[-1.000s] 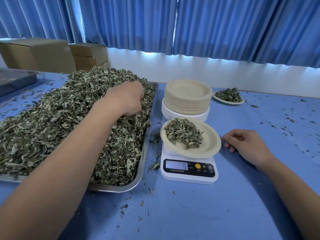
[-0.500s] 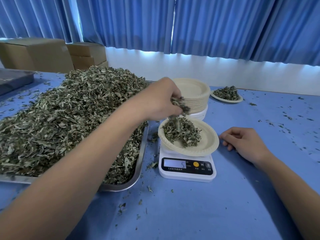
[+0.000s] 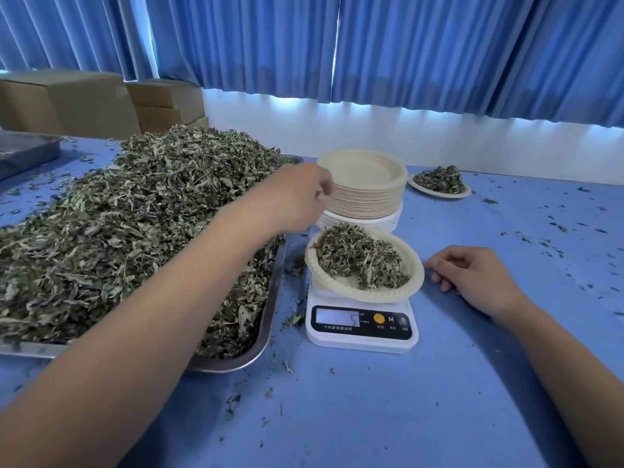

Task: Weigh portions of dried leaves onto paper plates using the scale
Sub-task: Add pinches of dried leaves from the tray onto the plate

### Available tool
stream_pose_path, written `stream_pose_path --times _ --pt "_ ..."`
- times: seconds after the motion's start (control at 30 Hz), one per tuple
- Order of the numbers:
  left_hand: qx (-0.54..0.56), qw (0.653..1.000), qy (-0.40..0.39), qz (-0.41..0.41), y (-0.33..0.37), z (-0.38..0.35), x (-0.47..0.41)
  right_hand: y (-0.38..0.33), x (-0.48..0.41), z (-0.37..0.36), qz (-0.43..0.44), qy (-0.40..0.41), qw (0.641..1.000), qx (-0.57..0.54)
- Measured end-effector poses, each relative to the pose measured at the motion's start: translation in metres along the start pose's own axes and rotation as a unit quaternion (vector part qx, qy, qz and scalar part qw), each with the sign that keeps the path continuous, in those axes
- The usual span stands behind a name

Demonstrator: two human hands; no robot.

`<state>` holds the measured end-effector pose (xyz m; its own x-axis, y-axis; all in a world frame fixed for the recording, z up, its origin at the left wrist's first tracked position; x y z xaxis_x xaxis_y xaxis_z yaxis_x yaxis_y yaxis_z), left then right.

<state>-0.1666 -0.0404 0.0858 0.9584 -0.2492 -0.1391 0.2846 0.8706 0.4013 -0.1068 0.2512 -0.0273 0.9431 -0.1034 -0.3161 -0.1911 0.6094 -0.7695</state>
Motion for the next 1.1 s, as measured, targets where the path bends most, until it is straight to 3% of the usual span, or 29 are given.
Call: stream_pose_path --times 0.13,0.37,0.43,0.83,0.93,1.03,1.1 --pt "-0.201 0.974 -0.045 0.094 -0.042 -0.002 -0.013 -0.002 0.0 0.0 0.003 0.0 1.0 0.002" --pt "-0.274 0.933 -0.204 0.11 -0.066 -0.023 -0.013 -0.001 0.001 0.0 0.003 0.002 1.0 -0.003" --pt "-0.277 0.93 -0.218 0.106 -0.064 -0.03 -0.011 0.0 0.0 0.0 0.002 0.001 1.0 -0.004" --pt "-0.214 0.961 -0.141 0.101 -0.054 -0.013 -0.011 0.002 0.0 0.0 0.004 -0.001 1.0 -0.001" --pt "-0.149 0.98 -0.091 0.092 -0.043 -0.004 -0.011 -0.002 0.001 0.002 0.016 0.012 1.0 -0.012" --pt "-0.056 0.996 -0.029 0.071 -0.029 0.002 -0.01 -0.012 0.003 0.0 0.005 0.014 0.997 -0.08" --pt "-0.036 0.996 -0.052 0.061 -0.02 -0.009 -0.006 -0.018 0.005 -0.005 -0.023 -0.011 0.989 -0.147"
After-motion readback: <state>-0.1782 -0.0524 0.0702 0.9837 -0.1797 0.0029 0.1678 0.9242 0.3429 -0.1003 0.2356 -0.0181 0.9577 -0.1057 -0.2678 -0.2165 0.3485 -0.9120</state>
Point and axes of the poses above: each hand's wrist, its own x-axis away from the middle knuckle, its own z-axis out of the back of the hand, y = z × x, the point moved 5 cm from there along -x, towards the middle knuckle, and after that the axes turned 13 degrees about z, right-handed, at the moved point
